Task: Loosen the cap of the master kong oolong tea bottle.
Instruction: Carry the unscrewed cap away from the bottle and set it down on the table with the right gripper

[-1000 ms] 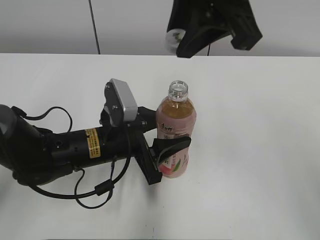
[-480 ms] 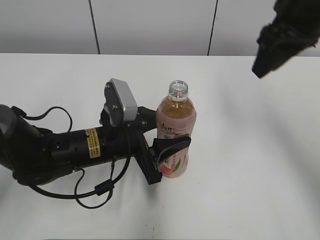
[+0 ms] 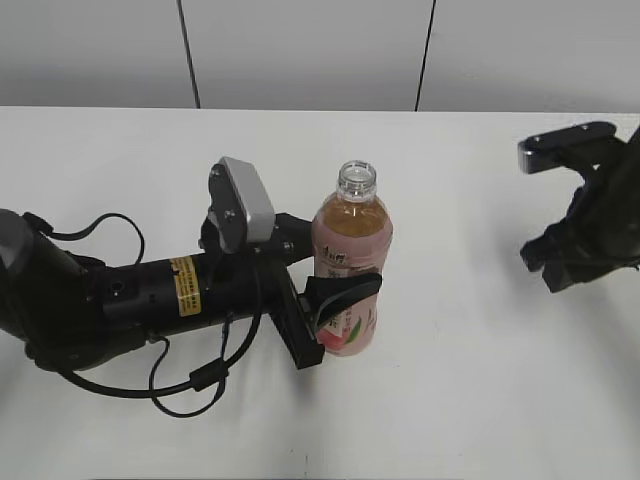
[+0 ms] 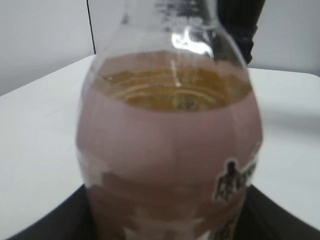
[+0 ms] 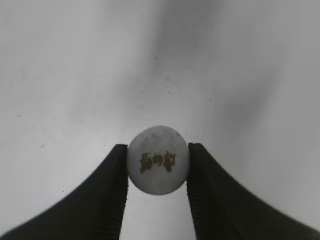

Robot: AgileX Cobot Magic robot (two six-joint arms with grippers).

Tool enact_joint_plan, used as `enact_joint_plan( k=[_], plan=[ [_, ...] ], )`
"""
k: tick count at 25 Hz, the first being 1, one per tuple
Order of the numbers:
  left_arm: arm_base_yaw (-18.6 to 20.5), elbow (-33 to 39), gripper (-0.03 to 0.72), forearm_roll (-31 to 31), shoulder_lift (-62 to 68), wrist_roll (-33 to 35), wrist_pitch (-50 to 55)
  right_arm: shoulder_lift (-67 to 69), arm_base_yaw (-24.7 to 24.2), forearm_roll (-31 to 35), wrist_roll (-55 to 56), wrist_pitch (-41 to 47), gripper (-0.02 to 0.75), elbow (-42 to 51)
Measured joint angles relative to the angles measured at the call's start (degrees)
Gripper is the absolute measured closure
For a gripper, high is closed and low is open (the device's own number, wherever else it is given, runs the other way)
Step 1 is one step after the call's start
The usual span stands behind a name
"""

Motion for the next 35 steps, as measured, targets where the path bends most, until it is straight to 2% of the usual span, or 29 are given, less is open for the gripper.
enact_joint_plan(
  k=[2, 5, 17, 25, 30, 35],
  plan=[
    [0.00, 0.00, 0.300, 0.00, 0.00, 0.00, 0.00, 1.54, 0.00, -4.14, 4.18, -0.95, 0.458, 2.01],
    [0.00, 0.00, 0.300, 0.00, 0.00, 0.00, 0.00, 4.92, 0.00, -6.40, 6.93, -1.66, 0.458, 3.03],
    [0.00, 0.00, 0.300, 0.00, 0.00, 0.00, 0.05, 11.11, 0.00, -3.72, 7.66, -3.59, 0.459, 2.97],
    [0.00, 0.00, 0.300, 0.00, 0.00, 0.00, 0.05, 11.16, 0.00, -3.10, 7.66, -3.33, 0.242, 2.88],
    [0.00, 0.00, 0.288, 0.00, 0.00, 0.00, 0.05, 11.16, 0.00, 0.58, 5.90, -3.29, 0.211, 2.88],
    [0.00, 0.00, 0.197, -0.05, 0.00, 0.00, -0.13, 11.21, 0.00, 2.33, 4.32, -3.29, 0.205, 2.88]
  ],
)
